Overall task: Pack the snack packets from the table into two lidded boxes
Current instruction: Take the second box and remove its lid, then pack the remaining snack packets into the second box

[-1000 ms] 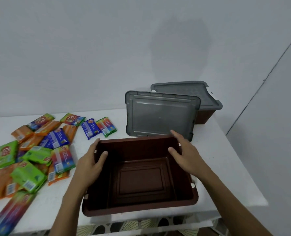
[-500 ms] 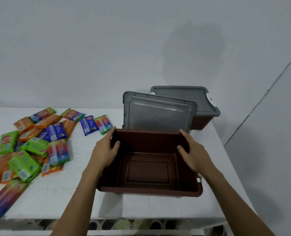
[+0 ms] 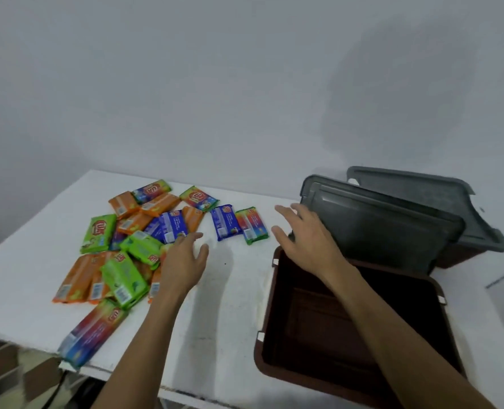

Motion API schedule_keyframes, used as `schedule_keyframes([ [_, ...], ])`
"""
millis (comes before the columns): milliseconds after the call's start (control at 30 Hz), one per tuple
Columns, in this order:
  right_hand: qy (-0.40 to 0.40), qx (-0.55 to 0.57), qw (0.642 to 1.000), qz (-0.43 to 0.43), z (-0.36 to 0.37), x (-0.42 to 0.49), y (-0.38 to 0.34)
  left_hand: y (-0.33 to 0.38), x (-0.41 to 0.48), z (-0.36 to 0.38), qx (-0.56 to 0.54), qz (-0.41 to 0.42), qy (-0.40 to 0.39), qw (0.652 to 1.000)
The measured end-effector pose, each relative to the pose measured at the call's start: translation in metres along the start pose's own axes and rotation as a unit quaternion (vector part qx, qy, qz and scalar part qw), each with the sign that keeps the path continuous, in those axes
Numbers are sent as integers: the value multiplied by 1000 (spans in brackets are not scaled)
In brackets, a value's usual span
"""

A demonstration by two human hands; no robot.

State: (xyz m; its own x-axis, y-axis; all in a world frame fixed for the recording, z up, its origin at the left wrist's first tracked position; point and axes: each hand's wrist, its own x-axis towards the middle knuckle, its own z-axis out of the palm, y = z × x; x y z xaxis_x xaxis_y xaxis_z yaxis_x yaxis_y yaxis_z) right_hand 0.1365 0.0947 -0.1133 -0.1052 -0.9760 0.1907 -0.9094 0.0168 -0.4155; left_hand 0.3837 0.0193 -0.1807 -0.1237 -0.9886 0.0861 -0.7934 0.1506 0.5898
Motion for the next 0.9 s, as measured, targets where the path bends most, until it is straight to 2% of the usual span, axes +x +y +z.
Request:
schedule_keyframes([
  [100,-74,-8,997,-15,35,51,-17,-26,34,-13,77,-36,30,996],
  [200,-172,-20,985,17,67,94,-18,-45,69,-18,131,-84,-11,988],
  [300,-292,-30,955,49,91,126,-12,-57,97,-14,160,-86,-46,982],
  [367,-322,-63,943,46,101,138,-6,-59,110,-11,169,-92,-57,980],
  [467,-320,-102,941,44,114,146,-2,-60,124,-5,155,-110,-51,980],
  [633,-305,-104,946,35,116,148,-3,-60,129,-2,121,-113,-59,984],
  [700,-247,-76,966,29,110,147,-1,-56,129,-7,105,-102,-59,987],
  [800,-120,-5,992,25,90,140,-1,-43,124,-15,23,-64,-55,996],
  [900,-36,68,997,22,59,119,1,-15,109,-25,-71,7,-31,997],
])
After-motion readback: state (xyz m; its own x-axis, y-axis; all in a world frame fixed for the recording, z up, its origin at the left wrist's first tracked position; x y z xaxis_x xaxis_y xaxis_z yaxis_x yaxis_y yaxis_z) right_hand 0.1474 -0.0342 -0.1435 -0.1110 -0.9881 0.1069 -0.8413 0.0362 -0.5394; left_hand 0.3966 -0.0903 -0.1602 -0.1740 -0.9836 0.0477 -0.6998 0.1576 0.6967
